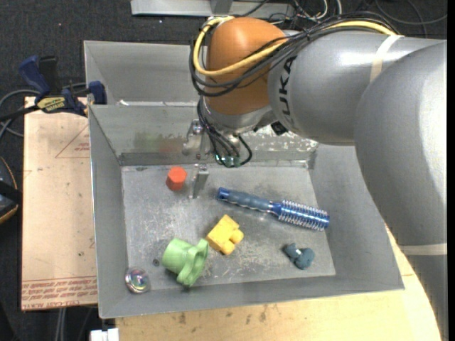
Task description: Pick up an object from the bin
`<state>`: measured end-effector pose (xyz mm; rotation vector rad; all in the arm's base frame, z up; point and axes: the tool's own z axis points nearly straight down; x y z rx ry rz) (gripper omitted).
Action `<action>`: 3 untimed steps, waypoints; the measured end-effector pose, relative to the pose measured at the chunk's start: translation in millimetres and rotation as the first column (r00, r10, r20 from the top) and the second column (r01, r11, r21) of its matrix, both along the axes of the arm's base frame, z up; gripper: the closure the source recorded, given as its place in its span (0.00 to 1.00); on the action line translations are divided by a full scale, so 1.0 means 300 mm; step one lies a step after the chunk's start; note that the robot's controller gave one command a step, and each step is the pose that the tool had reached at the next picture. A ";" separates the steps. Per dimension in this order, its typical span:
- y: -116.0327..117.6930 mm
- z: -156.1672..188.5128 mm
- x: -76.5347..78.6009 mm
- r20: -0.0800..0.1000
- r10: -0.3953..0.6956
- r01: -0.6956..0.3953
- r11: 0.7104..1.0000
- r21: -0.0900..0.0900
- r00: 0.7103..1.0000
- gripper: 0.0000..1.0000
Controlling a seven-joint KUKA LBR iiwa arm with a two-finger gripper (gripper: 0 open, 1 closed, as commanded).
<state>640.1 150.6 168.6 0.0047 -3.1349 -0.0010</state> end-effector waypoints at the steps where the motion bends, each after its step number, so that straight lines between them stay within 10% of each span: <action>1: -0.003 -0.279 0.041 0.014 -0.038 0.038 0.999 0.003 0.999 0.00; 3: 0.000 -0.228 0.057 0.010 -0.035 0.035 0.999 0.001 0.999 0.00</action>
Offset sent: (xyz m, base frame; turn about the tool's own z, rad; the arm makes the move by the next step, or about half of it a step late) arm 0.0111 -0.0017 -0.0986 0.0402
